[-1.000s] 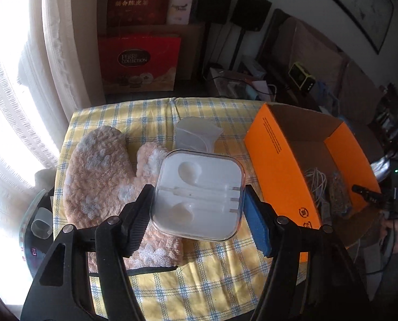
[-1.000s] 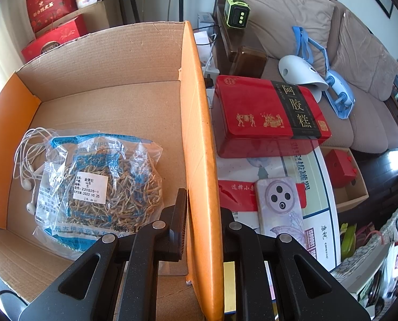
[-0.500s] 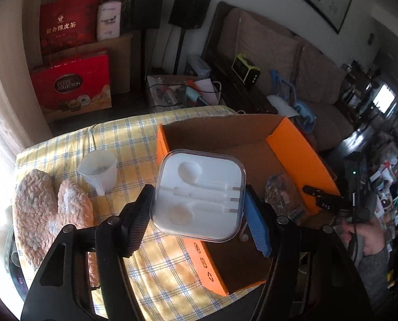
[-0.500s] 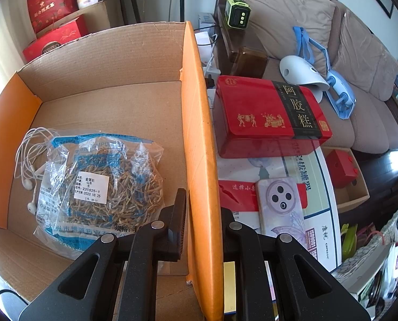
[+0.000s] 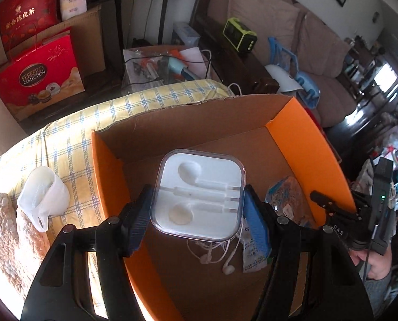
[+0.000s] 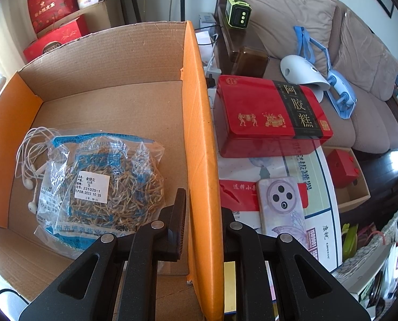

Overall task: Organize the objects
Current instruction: 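Carry the earphone case into the orange box and open the left gripper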

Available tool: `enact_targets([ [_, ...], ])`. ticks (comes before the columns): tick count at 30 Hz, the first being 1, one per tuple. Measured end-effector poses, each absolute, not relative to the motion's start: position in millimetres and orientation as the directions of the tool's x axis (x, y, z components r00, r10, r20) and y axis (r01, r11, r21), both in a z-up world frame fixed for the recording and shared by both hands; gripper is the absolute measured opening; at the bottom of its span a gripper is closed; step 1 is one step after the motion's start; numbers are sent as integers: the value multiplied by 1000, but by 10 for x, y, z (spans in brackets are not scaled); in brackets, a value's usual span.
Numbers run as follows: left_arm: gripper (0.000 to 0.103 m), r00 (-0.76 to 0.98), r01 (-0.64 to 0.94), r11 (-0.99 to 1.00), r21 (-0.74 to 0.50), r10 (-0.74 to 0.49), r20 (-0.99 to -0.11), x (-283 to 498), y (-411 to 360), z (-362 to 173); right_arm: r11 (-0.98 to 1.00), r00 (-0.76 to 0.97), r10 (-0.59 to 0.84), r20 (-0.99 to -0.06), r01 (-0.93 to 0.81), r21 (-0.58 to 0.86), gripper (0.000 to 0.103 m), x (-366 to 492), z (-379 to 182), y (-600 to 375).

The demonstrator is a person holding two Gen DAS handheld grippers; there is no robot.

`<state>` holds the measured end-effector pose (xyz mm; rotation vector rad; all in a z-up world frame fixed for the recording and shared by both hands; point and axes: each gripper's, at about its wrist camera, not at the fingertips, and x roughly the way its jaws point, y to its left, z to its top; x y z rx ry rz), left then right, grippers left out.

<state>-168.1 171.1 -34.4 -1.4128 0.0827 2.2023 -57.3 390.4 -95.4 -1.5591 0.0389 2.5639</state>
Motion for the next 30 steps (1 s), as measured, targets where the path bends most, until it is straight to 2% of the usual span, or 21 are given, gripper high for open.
enact_targets([
  [5, 62, -261, -408, -879, -246, 371, -891, -1849, 1809, -559, -990, -453, 106, -885, -131, -51, 15, -571, -957, 3902],
  [15, 62, -360, -438, -898, -37, 213, -908, -1864, 2157, -620, -991, -452, 102, -886, -127, -50, 16, -550, -962, 3908],
  [23, 62, -324, -452, -891, -42, 209, -923, -1882, 2414, -745, -991, -451, 104, -887, -126, -52, 16, -549, -962, 3911],
  [26, 63, -289, -435, -897, -80, 224, -931, -1944, 2397, -820, -991, -450, 102, -887, -124, -51, 16, -540, -964, 3914],
  [27, 64, -281, -428, -899, -98, 235, -930, -1964, 2385, -838, -991, -450, 102, -887, -124, -51, 16, -537, -964, 3915],
  [30, 80, -289, -404, -906, -126, 257, -922, -2006, 2321, -825, -991, -449, 102, -887, -124, -51, 16, -537, -965, 3920],
])
